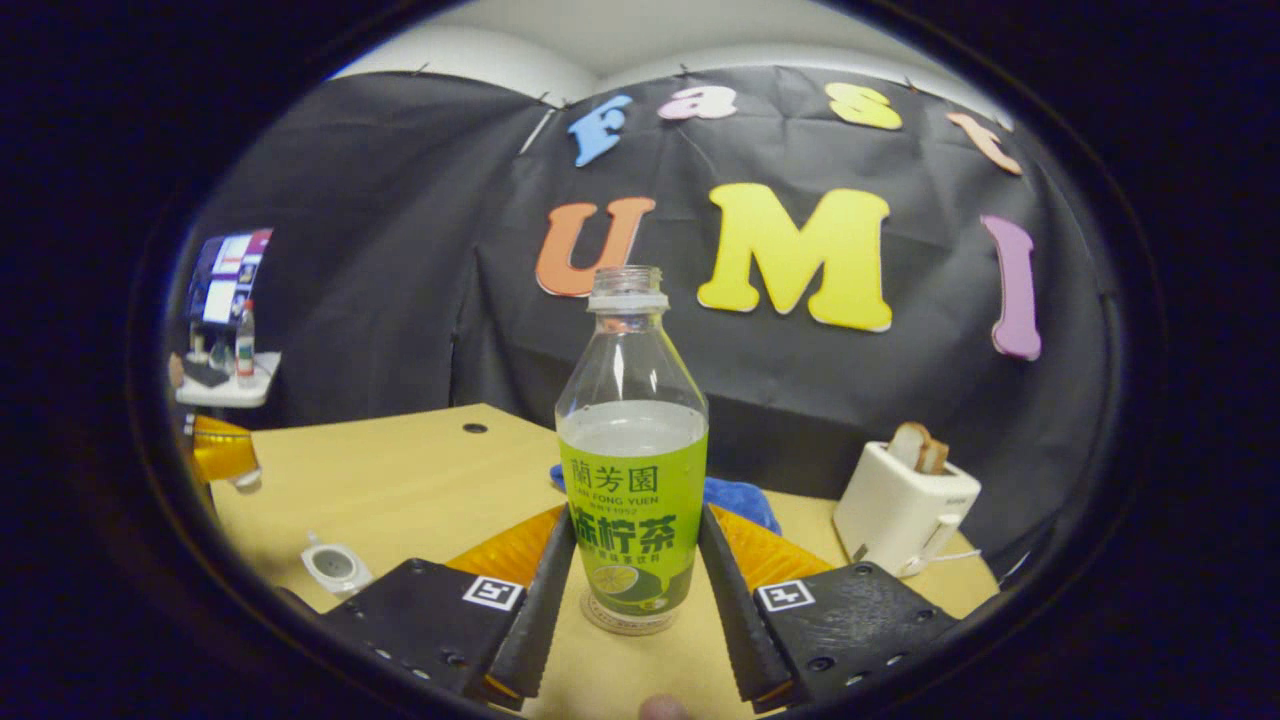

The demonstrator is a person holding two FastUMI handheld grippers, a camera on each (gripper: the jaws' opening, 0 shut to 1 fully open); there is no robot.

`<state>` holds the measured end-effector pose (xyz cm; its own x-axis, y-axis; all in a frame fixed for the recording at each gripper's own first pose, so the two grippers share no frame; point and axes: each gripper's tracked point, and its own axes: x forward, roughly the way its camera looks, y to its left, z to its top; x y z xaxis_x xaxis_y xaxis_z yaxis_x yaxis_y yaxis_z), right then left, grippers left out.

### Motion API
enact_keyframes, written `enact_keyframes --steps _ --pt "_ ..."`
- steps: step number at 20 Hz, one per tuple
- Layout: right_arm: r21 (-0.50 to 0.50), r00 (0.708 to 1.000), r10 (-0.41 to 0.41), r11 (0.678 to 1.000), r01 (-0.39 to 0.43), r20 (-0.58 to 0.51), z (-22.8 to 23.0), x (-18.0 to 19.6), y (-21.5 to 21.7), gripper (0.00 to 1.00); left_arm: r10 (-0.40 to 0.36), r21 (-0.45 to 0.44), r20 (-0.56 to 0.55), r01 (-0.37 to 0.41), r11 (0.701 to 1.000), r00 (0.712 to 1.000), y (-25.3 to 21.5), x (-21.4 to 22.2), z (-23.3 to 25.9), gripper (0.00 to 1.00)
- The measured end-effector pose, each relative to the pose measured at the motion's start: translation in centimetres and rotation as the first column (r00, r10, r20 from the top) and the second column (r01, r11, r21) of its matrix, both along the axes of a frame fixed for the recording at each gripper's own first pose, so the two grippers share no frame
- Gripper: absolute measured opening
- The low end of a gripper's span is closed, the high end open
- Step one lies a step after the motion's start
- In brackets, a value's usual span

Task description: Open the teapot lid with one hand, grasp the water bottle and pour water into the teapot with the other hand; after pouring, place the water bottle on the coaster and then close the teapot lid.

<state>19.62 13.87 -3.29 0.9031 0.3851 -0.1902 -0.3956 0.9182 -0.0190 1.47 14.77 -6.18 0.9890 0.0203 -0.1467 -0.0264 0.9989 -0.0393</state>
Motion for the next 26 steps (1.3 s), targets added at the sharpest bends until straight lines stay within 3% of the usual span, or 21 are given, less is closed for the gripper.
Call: enact_keyframes --steps 3,7,19,21,24,26 --pt "0.094 0.995 -0.013 0.995 0.022 -0.096 -2.7 1.7 0.5 0.70 0.012 0.005 0.003 -0.012 1.000 1.000 0.6 -0.1 0.1 0.03" --pt "0.107 0.984 -0.053 0.992 0.073 -0.173 -6.0 4.1 0.5 0.70 0.026 0.003 0.004 -0.026 1.000 1.000 1.2 -0.1 0.0 0.04" --pt "0.037 0.987 -0.076 0.996 0.082 -0.141 -7.8 5.1 0.6 0.71 0.025 0.004 -0.021 -0.024 1.000 0.999 1.2 0.2 -1.1 0.04" --pt "0.038 0.988 -0.081 0.995 0.087 -0.135 -7.6 5.0 0.7 0.73 0.024 0.004 -0.021 -0.024 1.000 1.000 1.1 0.2 -1.0 0.04" --pt "0.053 0.989 -0.067 0.996 0.074 -0.133 -7.0 4.0 0.9 0.98 0.022 0.000 -0.022 -0.022 1.000 1.000 1.0 0.2 -1.3 0.04" --pt "0.061 0.990 -0.066 0.995 0.074 -0.121 -5.9 2.1 0.4 0.97 0.021 -0.003 -0.023 -0.021 1.000 1.000 0.6 0.3 -1.2 0.04"
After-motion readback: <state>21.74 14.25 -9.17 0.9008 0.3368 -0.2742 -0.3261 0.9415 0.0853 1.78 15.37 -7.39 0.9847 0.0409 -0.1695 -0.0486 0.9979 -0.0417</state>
